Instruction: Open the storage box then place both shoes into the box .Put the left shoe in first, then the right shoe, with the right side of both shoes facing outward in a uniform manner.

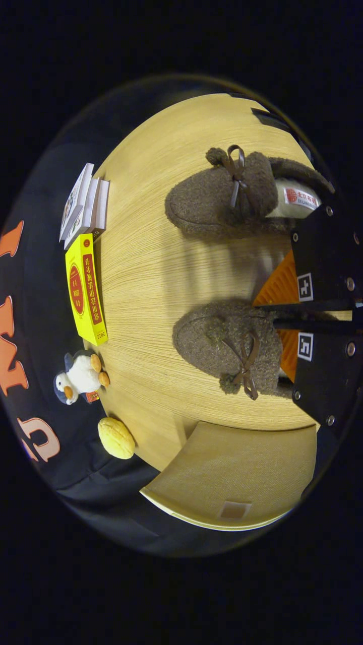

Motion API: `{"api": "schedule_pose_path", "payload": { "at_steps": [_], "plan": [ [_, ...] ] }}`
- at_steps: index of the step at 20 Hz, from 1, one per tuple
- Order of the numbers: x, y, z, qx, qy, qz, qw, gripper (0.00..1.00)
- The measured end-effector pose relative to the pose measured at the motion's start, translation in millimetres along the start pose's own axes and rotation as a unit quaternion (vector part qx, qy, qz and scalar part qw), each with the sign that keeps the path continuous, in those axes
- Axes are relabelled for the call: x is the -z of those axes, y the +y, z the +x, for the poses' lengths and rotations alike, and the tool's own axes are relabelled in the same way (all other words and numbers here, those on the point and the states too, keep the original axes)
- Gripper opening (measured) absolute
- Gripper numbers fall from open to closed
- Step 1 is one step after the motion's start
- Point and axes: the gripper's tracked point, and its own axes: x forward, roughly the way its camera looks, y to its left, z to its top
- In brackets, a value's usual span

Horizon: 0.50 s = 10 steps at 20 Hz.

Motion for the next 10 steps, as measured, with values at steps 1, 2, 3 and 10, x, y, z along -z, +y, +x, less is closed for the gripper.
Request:
{"api": "schedule_pose_path", "payload": {
  "at_steps": [1,2,3,10],
  "plan": [
    [0,1,-6,0.006,0.000,-0.008,1.000,0.07],
    [-1,3,-13,0.008,0.001,-0.015,1.000,0.07],
    [-3,8,-21,0.005,0.000,-0.019,1.000,0.07],
    [-52,61,-102,-0.019,-0.019,-0.010,1.000,0.07]
  ]
}}
